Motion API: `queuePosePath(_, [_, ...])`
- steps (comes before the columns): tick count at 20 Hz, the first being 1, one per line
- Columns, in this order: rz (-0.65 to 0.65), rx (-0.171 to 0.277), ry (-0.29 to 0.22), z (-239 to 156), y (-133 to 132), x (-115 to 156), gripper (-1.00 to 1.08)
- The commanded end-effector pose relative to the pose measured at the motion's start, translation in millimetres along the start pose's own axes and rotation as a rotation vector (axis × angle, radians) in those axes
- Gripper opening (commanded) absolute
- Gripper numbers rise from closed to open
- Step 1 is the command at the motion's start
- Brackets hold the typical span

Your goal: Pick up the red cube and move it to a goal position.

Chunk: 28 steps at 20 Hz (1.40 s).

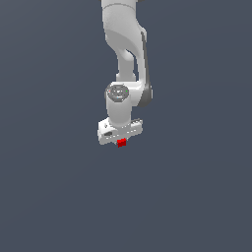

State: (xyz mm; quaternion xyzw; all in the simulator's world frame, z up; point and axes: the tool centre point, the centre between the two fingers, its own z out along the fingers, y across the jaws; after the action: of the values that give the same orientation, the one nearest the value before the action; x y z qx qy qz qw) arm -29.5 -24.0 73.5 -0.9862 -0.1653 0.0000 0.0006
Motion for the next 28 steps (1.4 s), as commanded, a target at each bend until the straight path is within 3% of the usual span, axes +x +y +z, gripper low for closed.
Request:
queuePosePath(1, [0.0, 0.0, 0.0, -14, 13, 13, -1.0])
queuePosePath(15, [0.0, 0.0, 0.0, -74, 74, 75, -1.0])
queuePosePath(28, [0.0, -0.001, 0.0, -96, 96, 99, -1.0])
